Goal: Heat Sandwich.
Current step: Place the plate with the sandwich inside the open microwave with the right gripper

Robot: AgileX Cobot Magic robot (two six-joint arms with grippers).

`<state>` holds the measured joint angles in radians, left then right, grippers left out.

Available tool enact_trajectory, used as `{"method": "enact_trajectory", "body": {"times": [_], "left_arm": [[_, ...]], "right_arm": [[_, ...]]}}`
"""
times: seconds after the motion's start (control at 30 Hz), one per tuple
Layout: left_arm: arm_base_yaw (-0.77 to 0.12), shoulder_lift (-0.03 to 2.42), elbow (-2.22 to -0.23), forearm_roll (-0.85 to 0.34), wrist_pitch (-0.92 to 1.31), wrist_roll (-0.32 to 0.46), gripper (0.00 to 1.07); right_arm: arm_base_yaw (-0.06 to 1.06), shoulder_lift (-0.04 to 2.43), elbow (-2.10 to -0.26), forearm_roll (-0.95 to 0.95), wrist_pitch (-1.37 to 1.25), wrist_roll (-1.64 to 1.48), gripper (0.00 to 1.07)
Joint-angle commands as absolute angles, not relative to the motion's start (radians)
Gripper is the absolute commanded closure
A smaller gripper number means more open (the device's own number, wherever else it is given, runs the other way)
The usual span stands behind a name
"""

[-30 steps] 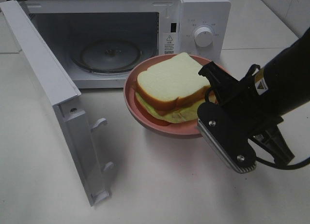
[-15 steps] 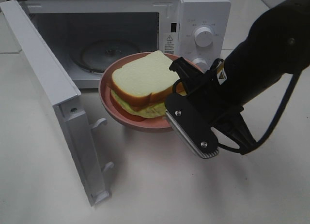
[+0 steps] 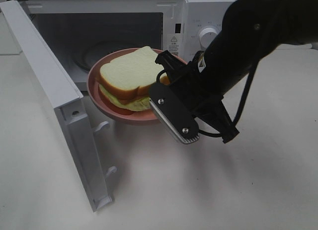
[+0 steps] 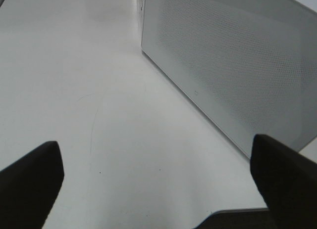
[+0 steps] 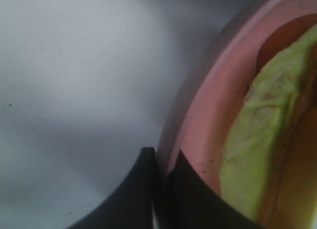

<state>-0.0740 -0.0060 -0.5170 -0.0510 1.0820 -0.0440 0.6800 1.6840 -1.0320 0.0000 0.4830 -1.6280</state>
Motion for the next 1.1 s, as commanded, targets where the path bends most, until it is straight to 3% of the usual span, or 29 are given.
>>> {"method": "enact_trajectory", "body": {"times": [0.03,1.1], "left_arm": [[-0.076,-0.023,-0.515,-0.052,1.067,-0.041,0.10],[-0.076,-0.023,-0.515,-0.052,1.067,-0.041,0.10]], "right_arm": [[0.682,1.722,-1.096,0.017,0.489,-1.656,1.07],[0.678,1.933,-1.397,0.012,0.603,-1.619,1.06]]}}
